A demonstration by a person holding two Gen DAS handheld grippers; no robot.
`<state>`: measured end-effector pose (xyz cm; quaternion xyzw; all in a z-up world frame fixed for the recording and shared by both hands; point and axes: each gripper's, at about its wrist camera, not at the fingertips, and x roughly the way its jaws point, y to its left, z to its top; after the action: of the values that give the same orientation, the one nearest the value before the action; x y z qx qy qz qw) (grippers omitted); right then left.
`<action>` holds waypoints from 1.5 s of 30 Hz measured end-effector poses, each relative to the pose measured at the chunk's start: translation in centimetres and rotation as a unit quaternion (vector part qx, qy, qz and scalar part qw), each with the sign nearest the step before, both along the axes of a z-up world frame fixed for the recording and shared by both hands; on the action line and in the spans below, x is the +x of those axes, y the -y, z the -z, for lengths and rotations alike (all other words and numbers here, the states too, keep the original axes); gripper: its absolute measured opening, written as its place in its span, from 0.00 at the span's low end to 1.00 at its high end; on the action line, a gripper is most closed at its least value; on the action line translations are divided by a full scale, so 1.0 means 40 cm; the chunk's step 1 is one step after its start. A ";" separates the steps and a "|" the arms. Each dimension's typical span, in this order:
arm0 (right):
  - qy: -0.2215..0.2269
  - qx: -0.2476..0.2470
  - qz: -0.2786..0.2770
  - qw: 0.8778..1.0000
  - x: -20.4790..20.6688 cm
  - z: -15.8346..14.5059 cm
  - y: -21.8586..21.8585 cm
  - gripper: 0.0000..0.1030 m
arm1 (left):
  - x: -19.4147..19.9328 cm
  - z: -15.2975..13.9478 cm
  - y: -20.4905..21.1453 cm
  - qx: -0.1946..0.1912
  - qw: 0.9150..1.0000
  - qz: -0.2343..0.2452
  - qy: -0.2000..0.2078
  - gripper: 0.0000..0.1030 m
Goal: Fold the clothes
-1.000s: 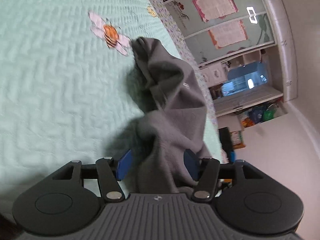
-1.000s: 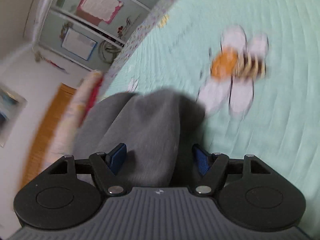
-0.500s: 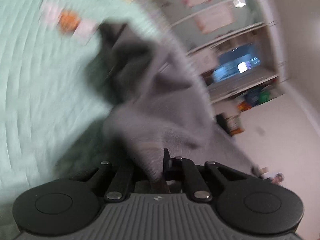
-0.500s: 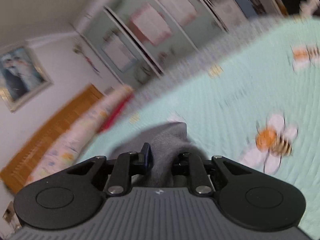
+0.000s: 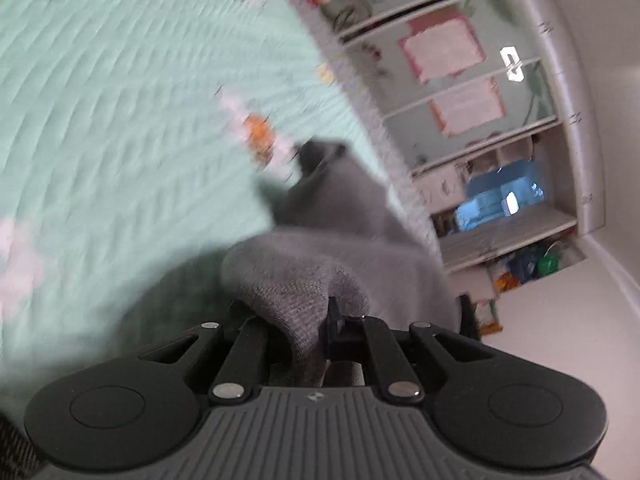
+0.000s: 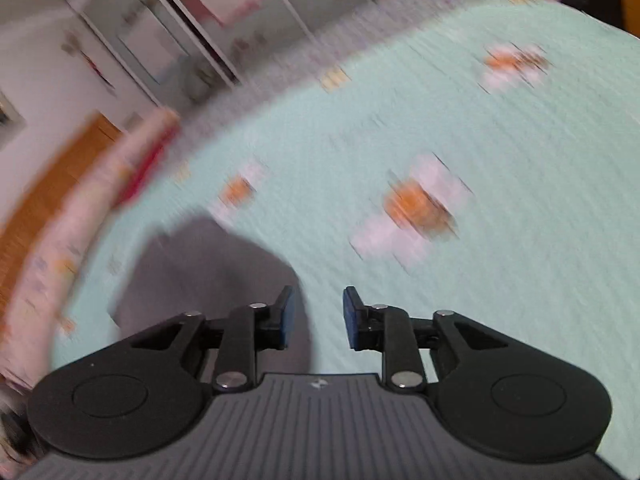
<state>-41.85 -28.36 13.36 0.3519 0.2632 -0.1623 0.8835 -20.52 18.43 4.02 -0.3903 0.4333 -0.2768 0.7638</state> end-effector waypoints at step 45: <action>0.294 -0.234 0.050 0.925 0.036 -0.493 -0.039 0.03 | 0.025 -0.679 0.322 0.129 0.855 0.038 0.501 0.08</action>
<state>-40.41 -26.78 33.08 0.1800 -0.0718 -0.1522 0.9692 -19.52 5.57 31.18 -0.0800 0.0382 -0.4058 0.9096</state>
